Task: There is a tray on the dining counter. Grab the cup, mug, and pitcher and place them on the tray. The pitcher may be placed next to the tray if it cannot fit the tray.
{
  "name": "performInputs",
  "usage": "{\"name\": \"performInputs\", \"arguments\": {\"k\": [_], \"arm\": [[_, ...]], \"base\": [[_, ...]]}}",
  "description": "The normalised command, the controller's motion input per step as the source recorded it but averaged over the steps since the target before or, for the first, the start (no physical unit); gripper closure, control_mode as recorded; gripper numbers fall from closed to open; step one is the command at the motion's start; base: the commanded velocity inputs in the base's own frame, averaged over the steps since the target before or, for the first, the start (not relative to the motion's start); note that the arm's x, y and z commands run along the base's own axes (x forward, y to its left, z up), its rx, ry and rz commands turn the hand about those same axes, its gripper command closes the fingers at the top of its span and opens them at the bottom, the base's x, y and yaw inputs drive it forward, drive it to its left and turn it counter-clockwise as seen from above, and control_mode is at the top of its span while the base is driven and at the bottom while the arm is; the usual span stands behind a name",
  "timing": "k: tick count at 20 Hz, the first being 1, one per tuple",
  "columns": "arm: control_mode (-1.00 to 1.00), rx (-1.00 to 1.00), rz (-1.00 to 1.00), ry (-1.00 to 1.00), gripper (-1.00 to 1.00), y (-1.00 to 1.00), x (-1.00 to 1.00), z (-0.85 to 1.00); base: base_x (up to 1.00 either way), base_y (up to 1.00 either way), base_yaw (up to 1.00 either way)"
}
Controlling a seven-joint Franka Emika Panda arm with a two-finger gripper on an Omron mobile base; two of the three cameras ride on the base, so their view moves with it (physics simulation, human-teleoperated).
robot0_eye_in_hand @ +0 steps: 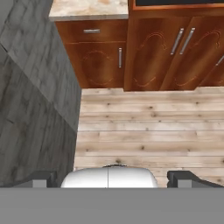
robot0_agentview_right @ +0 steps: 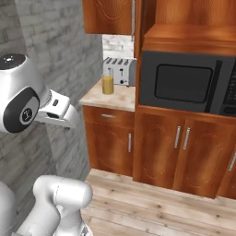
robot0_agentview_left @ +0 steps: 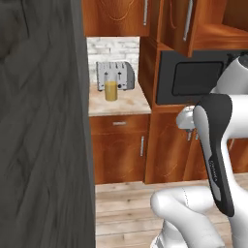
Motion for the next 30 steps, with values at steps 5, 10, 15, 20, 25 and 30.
{"name": "performInputs", "arguments": {"k": [5,10,15,20,25,30], "arm": [[1.0,0.0,0.0,0.0,-1.0,0.0,0.0,0.0],[1.0,0.0,0.0,0.0,-1.0,0.0,0.0,0.0],[1.0,0.0,0.0,0.0,-1.0,0.0,0.0,0.0],[1.0,0.0,0.0,0.0,-1.0,0.0,0.0,0.0],[1.0,0.0,0.0,0.0,-1.0,0.0,0.0,0.0],[1.0,0.0,0.0,0.0,-1.0,0.0,0.0,0.0]], "base": [[0.74,0.0,0.07],[0.79,0.0,0.05],[0.85,0.02,0.02],[0.81,0.15,0.0],[0.75,0.32,0.0],[0.61,0.39,0.0]]}}
